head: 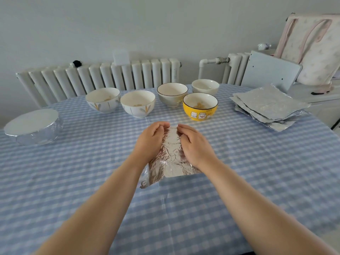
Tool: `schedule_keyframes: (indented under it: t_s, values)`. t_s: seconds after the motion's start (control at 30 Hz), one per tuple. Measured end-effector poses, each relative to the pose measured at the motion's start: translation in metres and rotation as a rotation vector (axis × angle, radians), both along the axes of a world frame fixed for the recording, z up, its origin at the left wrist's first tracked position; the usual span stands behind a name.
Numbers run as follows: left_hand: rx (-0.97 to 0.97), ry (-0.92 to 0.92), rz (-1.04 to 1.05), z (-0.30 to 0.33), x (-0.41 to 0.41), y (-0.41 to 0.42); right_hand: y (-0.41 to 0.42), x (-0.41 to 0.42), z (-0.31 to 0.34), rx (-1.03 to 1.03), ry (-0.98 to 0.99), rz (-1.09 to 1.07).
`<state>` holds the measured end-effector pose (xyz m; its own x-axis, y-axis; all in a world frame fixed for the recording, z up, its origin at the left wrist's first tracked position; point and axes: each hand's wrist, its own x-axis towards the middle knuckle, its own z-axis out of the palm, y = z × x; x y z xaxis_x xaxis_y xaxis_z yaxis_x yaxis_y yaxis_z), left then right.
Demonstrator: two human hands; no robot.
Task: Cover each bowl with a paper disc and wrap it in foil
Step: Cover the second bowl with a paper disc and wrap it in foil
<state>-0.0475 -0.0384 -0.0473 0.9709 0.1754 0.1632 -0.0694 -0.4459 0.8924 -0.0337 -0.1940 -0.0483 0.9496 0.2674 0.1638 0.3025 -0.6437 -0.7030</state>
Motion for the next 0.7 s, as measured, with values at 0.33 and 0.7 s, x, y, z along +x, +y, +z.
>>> schedule_keyframes:
  t_s: [0.33,0.7]
  values:
    - [-0.495,0.086,-0.092,-0.031,-0.015,0.011,0.001,-0.005,0.001,0.135,0.040,-0.012]
    - [0.592,-0.475,-0.272,0.004,-0.027,0.020,0.002,-0.001,0.002,0.022,0.002,0.004]
